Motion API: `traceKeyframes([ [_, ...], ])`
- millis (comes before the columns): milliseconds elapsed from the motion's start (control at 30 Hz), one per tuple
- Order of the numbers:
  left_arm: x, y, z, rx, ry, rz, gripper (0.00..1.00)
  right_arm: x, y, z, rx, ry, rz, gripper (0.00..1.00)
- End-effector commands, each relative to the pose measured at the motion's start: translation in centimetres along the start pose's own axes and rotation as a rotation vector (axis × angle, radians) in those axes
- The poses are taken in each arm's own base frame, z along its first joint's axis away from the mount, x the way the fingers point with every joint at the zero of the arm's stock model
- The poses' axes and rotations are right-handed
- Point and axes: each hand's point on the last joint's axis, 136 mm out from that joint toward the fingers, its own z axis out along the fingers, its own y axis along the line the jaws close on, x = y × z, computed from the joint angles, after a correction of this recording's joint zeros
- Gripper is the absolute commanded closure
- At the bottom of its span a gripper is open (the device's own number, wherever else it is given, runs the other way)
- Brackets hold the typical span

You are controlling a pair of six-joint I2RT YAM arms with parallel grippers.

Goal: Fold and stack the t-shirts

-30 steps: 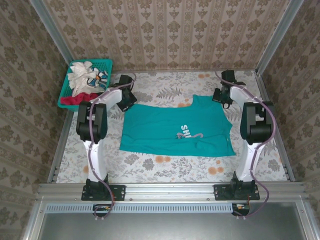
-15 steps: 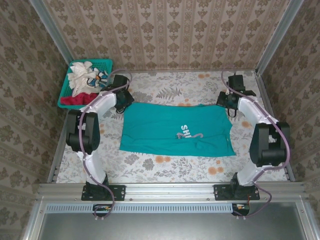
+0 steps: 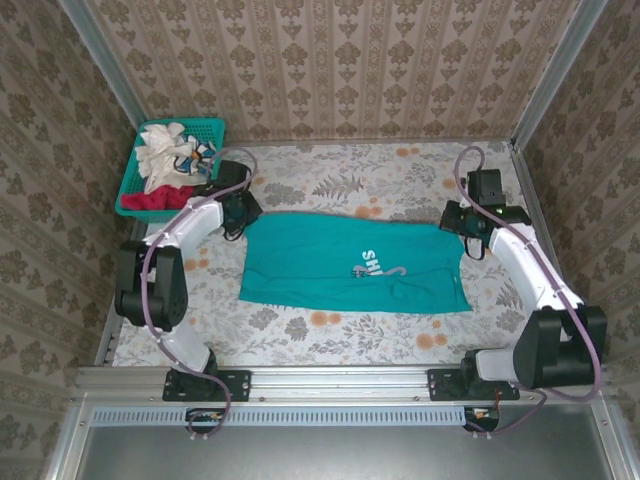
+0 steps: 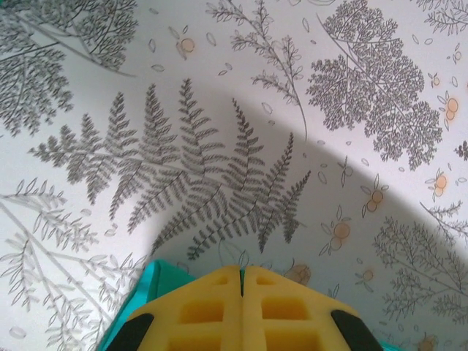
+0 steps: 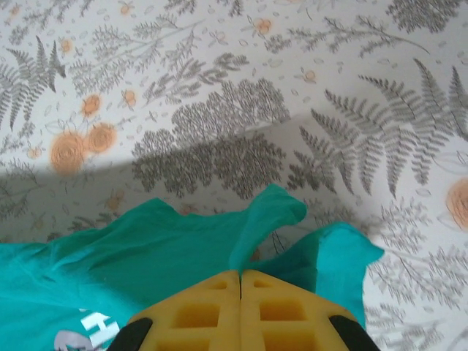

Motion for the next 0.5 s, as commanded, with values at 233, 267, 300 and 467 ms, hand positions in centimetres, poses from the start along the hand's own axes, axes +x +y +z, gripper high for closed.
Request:
traceKeyframes([
  [233, 3.2, 3.8, -1.9, -0.057, 0.043, 0.0, 1.0, 7.0, -2.1, -2.7, 0.039, 0.12, 0.049, 1.0],
  [267, 3.5, 4.2, -2.0, -0.062, 0.048, -0.004, 1.0, 7.6, -2.2, -2.9, 0.039, 0.129, 0.054, 1.0],
  [300, 3.7, 4.3, -2.0, -0.064, 0.053, -0.005, 1.0, 7.9, -2.3, -3.0, 0.039, 0.135, 0.058, 1.0],
  [467, 4.9, 5.4, -2.6, -0.076, 0.07, -0.009, 1.0, 9.8, -2.8, -3.6, 0.051, 0.168, 0.075, 1.0],
])
